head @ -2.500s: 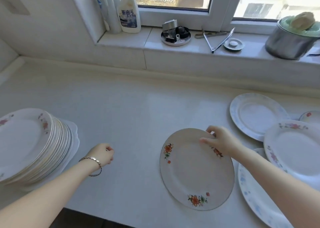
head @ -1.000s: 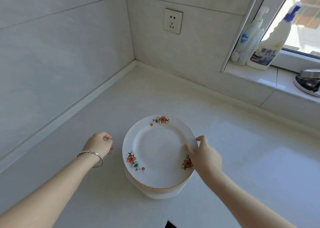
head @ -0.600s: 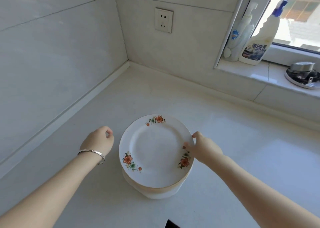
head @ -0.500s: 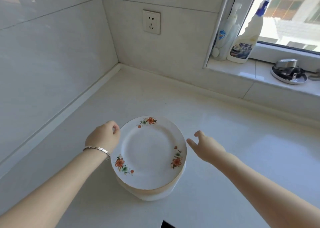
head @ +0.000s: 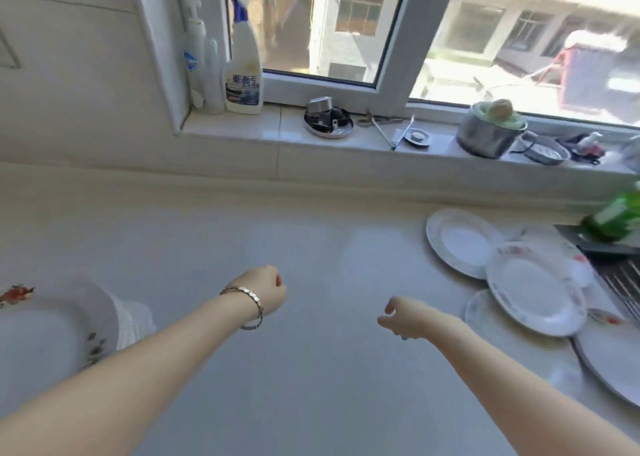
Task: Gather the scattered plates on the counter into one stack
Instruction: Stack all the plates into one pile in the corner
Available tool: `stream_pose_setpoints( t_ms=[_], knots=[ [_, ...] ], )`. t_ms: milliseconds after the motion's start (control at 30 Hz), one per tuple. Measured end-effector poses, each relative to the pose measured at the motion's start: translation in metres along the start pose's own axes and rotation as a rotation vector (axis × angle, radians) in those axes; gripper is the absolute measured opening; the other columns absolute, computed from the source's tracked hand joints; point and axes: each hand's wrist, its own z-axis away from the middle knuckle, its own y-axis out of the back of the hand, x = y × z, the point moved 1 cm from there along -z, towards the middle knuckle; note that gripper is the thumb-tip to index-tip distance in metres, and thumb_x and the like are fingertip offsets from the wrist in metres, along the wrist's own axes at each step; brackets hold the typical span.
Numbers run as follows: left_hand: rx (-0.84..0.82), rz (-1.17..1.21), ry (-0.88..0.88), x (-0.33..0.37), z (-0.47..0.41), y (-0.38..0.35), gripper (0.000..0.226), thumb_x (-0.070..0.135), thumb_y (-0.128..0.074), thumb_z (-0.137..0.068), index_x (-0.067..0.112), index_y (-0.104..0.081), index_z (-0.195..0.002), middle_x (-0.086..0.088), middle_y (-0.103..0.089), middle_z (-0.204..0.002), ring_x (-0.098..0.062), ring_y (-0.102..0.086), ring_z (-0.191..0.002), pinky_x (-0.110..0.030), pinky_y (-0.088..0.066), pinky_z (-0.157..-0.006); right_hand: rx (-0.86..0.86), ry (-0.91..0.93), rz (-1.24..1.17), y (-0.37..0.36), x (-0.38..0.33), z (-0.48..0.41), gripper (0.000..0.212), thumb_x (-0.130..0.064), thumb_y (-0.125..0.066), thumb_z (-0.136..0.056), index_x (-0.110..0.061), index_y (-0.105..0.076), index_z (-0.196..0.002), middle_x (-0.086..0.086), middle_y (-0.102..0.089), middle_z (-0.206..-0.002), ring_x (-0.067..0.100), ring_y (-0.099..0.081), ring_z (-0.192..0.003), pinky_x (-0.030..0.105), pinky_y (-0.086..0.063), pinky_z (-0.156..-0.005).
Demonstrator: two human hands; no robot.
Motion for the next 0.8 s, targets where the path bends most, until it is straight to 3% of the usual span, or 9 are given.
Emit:
stream_pose_setpoints(
  t_ms=[100,167,200,267,300,400,500,633,800],
  knots=[
    [-0.043,-0.013,-0.023,0.054,-0.027,-0.040,0.020,0.015,-0.040,-0.080,0.023,-0.040,-0.062,-0.003,-0.052,-0.071,-0.022,-0.045,-0.062,-0.028,-0.039,-0.064,0.060,-0.054,-0.096,0.013,0.078,-0.013,0.045,-0.024,-0.043,-0.091,0.010,-0.054,-0.119,0.016,-0.059,-0.082,0.023,-0.048,-0.068,0.025,-0.035,-0.053],
    [-0.065,-0.023,-0.024,0.089,-0.042,-0.064,0.020,0.012,-0.040,-0.079,0.023,-0.037,-0.063,-0.002,-0.046,-0.069,-0.019,-0.039,-0.062,-0.026,-0.029,-0.062,0.114,-0.092,-0.126,0.022,0.130,-0.025,0.042,-0.024,-0.044,-0.091,0.010,-0.057,-0.113,0.027,-0.065,-0.092,0.021,-0.047,-0.069,0.028,-0.041,-0.060],
    [-0.077,-0.031,-0.020,0.105,-0.047,-0.075,0.019,0.011,-0.040,-0.079,0.023,-0.038,-0.064,-0.002,-0.045,-0.069,-0.019,-0.039,-0.062,-0.026,-0.028,-0.061,0.140,-0.116,-0.137,0.028,0.155,-0.031,0.038,-0.024,-0.045,-0.090,0.008,-0.061,-0.104,0.026,-0.067,-0.094,0.020,-0.048,-0.067,0.029,-0.042,-0.062],
    [-0.101,-0.042,-0.008,0.131,-0.056,-0.097,0.018,0.011,-0.040,-0.078,0.024,-0.037,-0.065,-0.001,-0.044,-0.068,-0.019,-0.038,-0.061,-0.026,-0.027,-0.061,0.178,-0.179,-0.175,0.037,0.203,-0.043,0.031,-0.024,-0.044,-0.092,-0.004,-0.058,-0.073,0.015,-0.061,-0.074,0.020,-0.045,-0.059,0.027,-0.037,-0.055],
    [-0.107,-0.039,0.006,0.142,-0.060,-0.107,0.017,0.012,-0.040,-0.077,0.024,-0.037,-0.066,-0.001,-0.044,-0.068,-0.018,-0.038,-0.061,-0.026,-0.027,-0.062,0.195,-0.215,-0.228,0.041,0.225,-0.051,0.029,-0.026,-0.043,-0.093,-0.009,-0.054,-0.072,0.011,-0.057,-0.074,0.020,-0.047,-0.062,0.027,-0.036,-0.056],
    [-0.115,-0.056,0.048,0.168,-0.067,-0.132,0.015,0.012,-0.041,-0.079,0.024,-0.043,-0.070,-0.002,-0.051,-0.068,-0.021,-0.043,-0.060,-0.027,-0.036,-0.065,0.279,-0.339,-0.410,0.051,0.286,-0.080,0.037,-0.031,-0.042,-0.095,-0.003,-0.054,-0.116,0.016,-0.056,-0.120,0.032,-0.054,-0.105,0.035,-0.043,-0.087],
    [-0.114,-0.054,0.103,0.187,-0.067,-0.150,0.015,0.014,-0.041,-0.083,0.019,-0.050,-0.072,-0.010,-0.070,-0.078,-0.024,-0.059,-0.066,-0.032,-0.051,-0.072,0.389,-0.553,-0.460,0.059,0.329,-0.101,0.063,-0.034,-0.045,-0.093,0.002,-0.026,-0.141,0.022,-0.028,-0.146,0.035,-0.028,-0.134,0.041,-0.032,-0.106],
    [-0.122,-0.071,0.138,0.207,-0.065,-0.158,0.019,0.015,-0.042,-0.086,0.022,-0.051,-0.071,-0.006,-0.071,-0.087,-0.026,-0.068,-0.086,-0.033,-0.052,-0.079,0.475,-0.655,-0.525,0.066,0.369,-0.120,0.082,-0.041,-0.054,-0.088,0.003,-0.014,-0.144,0.027,-0.023,-0.145,0.037,-0.025,-0.133,0.042,-0.031,-0.107],
    [-0.124,-0.069,0.187,0.217,-0.066,-0.158,0.017,0.016,-0.042,-0.086,0.018,-0.057,-0.079,-0.007,-0.072,-0.087,-0.027,-0.069,-0.087,-0.034,-0.053,-0.080,0.573,-0.688,-0.673,0.072,0.397,-0.132,0.084,-0.045,-0.072,-0.074,0.007,-0.034,-0.127,0.030,-0.037,-0.136,0.040,-0.030,-0.129,0.045,-0.034,-0.101]
  ],
)
